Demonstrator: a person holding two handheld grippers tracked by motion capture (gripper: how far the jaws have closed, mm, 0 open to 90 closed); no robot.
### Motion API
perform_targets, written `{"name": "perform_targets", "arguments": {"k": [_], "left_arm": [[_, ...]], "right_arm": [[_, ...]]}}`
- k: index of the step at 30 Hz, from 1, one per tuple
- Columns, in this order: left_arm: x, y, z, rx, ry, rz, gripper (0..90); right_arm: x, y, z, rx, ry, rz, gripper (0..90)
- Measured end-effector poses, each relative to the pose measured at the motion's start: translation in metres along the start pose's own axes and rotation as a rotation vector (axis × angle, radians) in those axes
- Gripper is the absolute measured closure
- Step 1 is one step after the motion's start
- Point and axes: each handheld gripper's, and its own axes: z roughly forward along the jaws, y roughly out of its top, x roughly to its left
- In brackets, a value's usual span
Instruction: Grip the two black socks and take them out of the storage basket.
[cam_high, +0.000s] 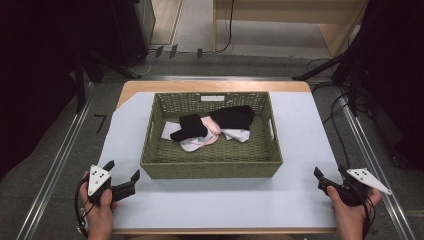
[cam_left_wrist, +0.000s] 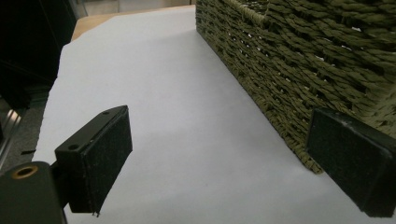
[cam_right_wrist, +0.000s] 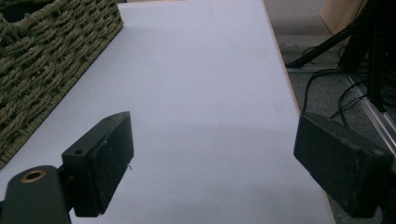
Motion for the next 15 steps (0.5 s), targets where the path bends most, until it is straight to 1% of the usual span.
{"name": "perform_targets", "arguments": {"k": [5, 8, 9, 12, 15], "left_arm": [[0.0001, -0.0001, -0.0003, -0.002, -0.002, -0.002, 8.4], [0.0003, -0.0001, -0.0001, -0.003, -0.002, -0.005, 8.4], [0.0003, -0.0001, -0.0001, -0.005, -0.001, -0.005, 8.4], [0.0004, 0.0002, 0.0003, 0.002, 0.000, -0.004, 8.4], [0.0004, 0.0007, 0.0016, 0.011, -0.002, -0.008, 8.3]], "right_arm": [[0.0005, -0.0001, -0.0003, -0.003, -0.011, 0.001, 13.4], [0.0033, 0.0000, -0.0008, -0.005, -0.024, -0.022, 13.3], [0.0038, 0.0001, -0.0005, -0.003, -0.017, -0.032, 13.1], [0.0050, 0.0009, 0.0007, 0.010, -0.016, -0.042, 13.1], [0.0043, 0.0020, 0.0007, 0.008, -0.009, -0.031, 11.6]]}}
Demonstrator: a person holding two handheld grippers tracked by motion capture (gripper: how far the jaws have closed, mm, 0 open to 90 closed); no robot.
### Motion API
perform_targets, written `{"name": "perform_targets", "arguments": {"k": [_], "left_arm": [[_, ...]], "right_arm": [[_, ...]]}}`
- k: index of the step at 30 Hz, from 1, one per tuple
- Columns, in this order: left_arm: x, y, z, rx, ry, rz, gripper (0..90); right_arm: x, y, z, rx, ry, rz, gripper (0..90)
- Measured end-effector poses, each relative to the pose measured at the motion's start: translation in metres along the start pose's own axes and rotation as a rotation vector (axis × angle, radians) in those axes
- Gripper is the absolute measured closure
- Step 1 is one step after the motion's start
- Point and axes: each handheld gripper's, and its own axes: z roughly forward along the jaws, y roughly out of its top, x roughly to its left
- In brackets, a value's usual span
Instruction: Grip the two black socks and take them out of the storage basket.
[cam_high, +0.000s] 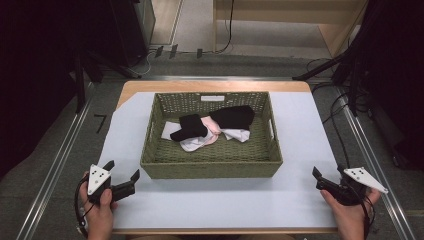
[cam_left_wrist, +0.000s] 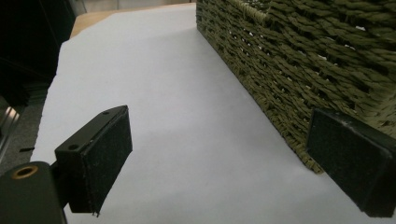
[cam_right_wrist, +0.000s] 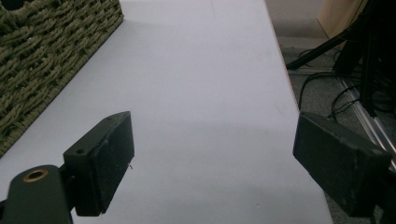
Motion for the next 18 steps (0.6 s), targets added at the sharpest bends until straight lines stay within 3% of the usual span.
{"name": "perform_targets", "arguments": {"k": [4, 8, 18], "left_arm": [[0.001, 0.000, 0.001, 0.008, -0.004, -0.005, 8.4], [0.002, 0.000, -0.001, -0.010, -0.007, -0.016, 8.3], [0.002, -0.001, -0.003, -0.028, -0.010, -0.014, 8.4]], "right_arm": [[-0.001, 0.006, -0.002, -0.012, -0.003, 0.022, 10.9], [0.002, 0.016, -0.006, -0.031, 0.006, 0.052, 16.2], [0.022, 0.041, -0.001, -0.039, 0.024, 0.041, 24.0]]}}
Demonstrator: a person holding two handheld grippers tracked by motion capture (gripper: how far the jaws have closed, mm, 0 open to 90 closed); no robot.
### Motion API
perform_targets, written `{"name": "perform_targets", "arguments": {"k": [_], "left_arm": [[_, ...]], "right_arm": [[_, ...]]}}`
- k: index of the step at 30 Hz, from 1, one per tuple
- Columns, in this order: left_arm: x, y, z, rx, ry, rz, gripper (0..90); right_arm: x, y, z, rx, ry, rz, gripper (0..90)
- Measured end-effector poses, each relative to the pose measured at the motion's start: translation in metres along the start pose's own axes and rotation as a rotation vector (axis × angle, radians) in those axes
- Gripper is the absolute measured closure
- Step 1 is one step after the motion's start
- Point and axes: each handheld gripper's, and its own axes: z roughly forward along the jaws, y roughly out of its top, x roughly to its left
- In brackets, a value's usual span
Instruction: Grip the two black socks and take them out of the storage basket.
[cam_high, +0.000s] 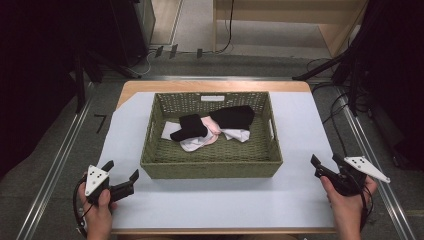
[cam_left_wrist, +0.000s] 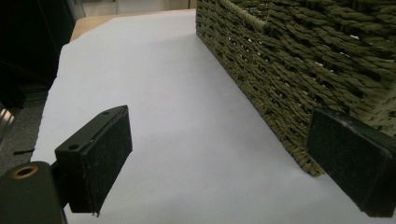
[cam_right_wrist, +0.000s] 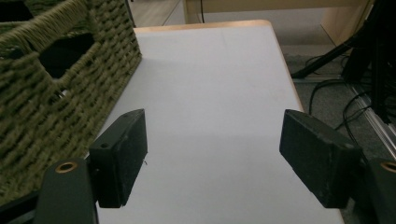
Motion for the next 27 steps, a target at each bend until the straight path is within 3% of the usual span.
{"name": "perform_targets", "arguments": {"k": [5, 13, 16, 27], "left_arm": [[-0.001, 0.000, 0.001, 0.007, 0.005, 0.005, 8.4], [-0.002, 0.000, 0.000, 0.007, 0.006, 0.015, 8.4], [-0.002, 0.000, 0.000, 0.008, 0.004, 0.017, 8.4], [-0.002, 0.000, 0.000, 0.008, 0.001, 0.017, 8.4]], "right_arm": [[0.012, 0.015, 0.005, -0.013, 0.017, -0.015, 24.2], [0.023, 0.040, 0.009, -0.037, 0.027, 0.004, 26.5], [0.033, 0.048, 0.014, -0.043, 0.035, 0.013, 27.2], [0.068, 0.065, 0.031, -0.049, 0.089, -0.026, 26.5]]}}
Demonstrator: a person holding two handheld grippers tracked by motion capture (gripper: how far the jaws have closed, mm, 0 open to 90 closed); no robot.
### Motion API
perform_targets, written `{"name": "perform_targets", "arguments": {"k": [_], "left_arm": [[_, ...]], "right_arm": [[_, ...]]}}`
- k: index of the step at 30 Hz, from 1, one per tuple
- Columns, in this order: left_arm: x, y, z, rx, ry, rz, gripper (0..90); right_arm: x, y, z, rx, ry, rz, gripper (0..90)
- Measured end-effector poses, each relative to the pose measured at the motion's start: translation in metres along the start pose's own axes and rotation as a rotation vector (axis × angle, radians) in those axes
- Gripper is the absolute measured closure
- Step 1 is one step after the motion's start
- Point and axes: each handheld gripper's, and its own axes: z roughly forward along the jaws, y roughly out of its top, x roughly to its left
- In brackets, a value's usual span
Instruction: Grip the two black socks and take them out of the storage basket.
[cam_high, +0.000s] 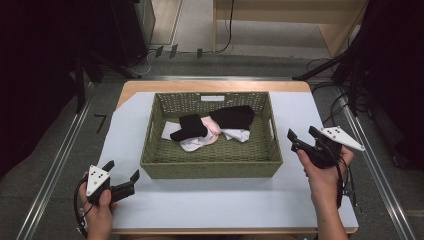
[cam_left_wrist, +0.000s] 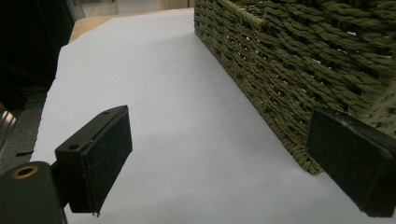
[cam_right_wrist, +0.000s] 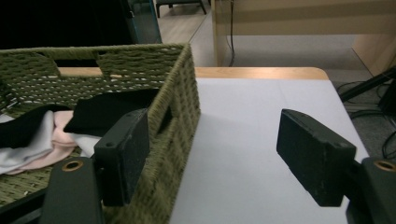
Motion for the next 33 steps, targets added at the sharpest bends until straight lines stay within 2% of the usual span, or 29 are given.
{"name": "perform_targets", "arguments": {"k": [13, 18, 29, 33], "left_arm": [[0.000, 0.000, 0.000, 0.003, 0.000, 0.002, 8.4], [0.000, 0.000, 0.001, 0.002, 0.000, 0.001, 8.4], [0.000, 0.000, 0.001, 0.004, -0.001, -0.003, 8.4], [0.000, 0.000, 0.001, 0.004, 0.000, -0.003, 8.4]], "right_arm": [[0.036, 0.021, 0.020, 0.000, 0.043, -0.029, 26.5], [0.054, 0.031, 0.032, 0.003, 0.065, -0.049, 26.4], [0.083, 0.040, 0.056, 0.037, 0.098, -0.064, 27.3], [0.091, 0.041, 0.067, 0.060, 0.102, -0.051, 27.9]]}}
